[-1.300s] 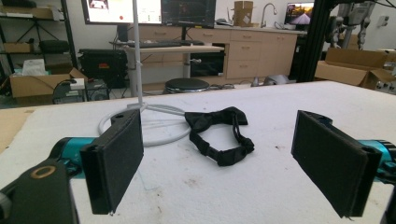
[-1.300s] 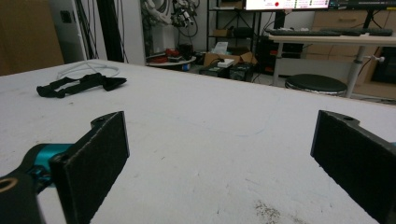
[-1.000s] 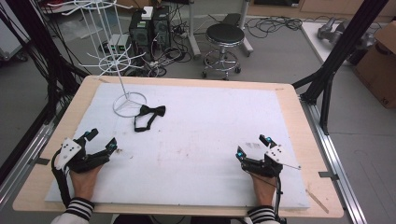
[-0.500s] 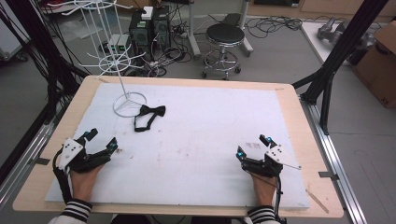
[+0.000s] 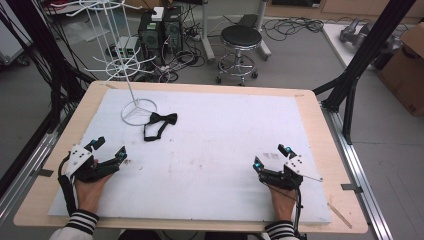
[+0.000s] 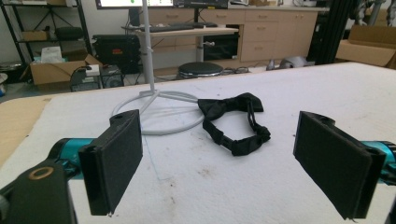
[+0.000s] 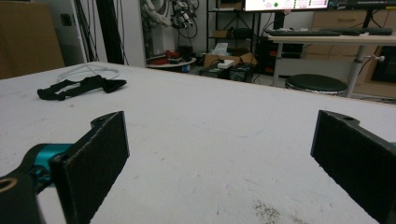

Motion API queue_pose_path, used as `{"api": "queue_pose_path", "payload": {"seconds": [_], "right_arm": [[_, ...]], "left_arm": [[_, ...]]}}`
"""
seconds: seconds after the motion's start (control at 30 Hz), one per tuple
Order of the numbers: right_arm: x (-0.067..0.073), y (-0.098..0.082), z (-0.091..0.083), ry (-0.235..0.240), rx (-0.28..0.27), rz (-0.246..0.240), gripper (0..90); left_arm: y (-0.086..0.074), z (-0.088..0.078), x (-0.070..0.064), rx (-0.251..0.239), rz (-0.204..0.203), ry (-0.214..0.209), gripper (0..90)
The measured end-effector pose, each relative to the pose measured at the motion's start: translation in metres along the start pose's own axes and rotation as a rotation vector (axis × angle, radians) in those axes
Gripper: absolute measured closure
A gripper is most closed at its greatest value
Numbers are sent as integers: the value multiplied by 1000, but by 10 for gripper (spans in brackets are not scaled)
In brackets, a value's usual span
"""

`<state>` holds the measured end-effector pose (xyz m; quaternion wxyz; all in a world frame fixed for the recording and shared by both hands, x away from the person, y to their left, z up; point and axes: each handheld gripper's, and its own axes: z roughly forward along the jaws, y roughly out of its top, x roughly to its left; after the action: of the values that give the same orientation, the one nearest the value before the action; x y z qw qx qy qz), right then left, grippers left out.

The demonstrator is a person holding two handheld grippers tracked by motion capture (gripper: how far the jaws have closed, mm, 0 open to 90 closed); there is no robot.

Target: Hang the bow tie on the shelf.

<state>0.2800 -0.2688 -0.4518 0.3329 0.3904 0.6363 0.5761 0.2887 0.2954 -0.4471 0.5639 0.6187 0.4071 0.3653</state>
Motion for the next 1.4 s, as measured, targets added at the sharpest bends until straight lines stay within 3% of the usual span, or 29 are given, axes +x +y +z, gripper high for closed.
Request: {"api": "queue_pose_path", "payload": {"seconds": [0.13, 0.27, 0.57, 0.83, 1.03, 1.4], "right_arm": [[0, 0, 0, 2, 0, 0, 32], [-1, 0, 0, 3, 0, 0, 33], [-1, 0, 0, 3, -2, -1, 32], [0, 0, 0, 3, -1, 3, 33], [0, 0, 0, 3, -1, 2, 33], [0, 0, 0, 3, -1, 2, 33]], "left_arm": [[10, 2, 5, 18, -25, -23, 161], [22, 7, 9, 58, -11, -27, 160], [56, 26, 14, 156, 16, -83, 162], [77, 50, 2, 210, 90, -135, 164], [84, 69, -6, 267, 87, -162, 170], [96, 103, -21, 335, 134, -165, 189]]}}
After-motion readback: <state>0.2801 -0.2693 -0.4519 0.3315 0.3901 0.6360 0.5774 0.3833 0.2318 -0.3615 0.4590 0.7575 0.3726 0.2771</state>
